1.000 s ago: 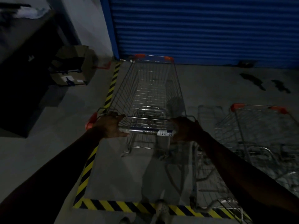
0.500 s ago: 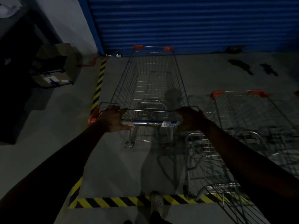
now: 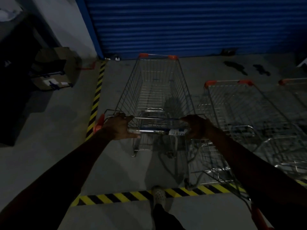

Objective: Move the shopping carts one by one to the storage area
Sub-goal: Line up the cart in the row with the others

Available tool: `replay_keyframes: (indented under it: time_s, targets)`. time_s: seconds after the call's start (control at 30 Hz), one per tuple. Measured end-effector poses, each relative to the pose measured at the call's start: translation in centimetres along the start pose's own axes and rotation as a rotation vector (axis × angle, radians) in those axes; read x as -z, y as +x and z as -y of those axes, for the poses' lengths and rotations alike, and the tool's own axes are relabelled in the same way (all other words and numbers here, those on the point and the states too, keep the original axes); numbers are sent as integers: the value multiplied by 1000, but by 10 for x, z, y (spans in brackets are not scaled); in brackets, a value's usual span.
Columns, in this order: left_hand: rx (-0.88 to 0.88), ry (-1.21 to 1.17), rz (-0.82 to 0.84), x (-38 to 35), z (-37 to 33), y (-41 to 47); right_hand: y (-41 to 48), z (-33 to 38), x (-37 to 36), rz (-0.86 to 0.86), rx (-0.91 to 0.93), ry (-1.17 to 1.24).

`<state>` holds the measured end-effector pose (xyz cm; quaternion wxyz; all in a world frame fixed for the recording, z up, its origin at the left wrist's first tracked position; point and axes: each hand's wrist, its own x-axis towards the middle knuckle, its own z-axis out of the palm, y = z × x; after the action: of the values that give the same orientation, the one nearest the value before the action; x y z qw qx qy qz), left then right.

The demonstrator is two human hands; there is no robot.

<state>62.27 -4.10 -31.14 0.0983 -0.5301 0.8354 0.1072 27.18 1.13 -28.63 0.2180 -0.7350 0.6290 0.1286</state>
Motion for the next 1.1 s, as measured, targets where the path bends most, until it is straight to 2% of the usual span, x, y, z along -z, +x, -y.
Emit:
replay_keyframes:
  time_s: [0.2,0.47,0.93,1.1]
  targets:
    - [-20,18,-36,-26,-21,-63,-60,11,-37,-5,-31,90]
    - [5,5,-20,-38,-46,-135,-121,31,-72,-32,-18,66]
    - [45,0,-23,-53,-84,-188,-171,19,-99,-76,39,31]
    - [65,0,-10,-60,-102,-202,-183,9,-107,-38,30,14]
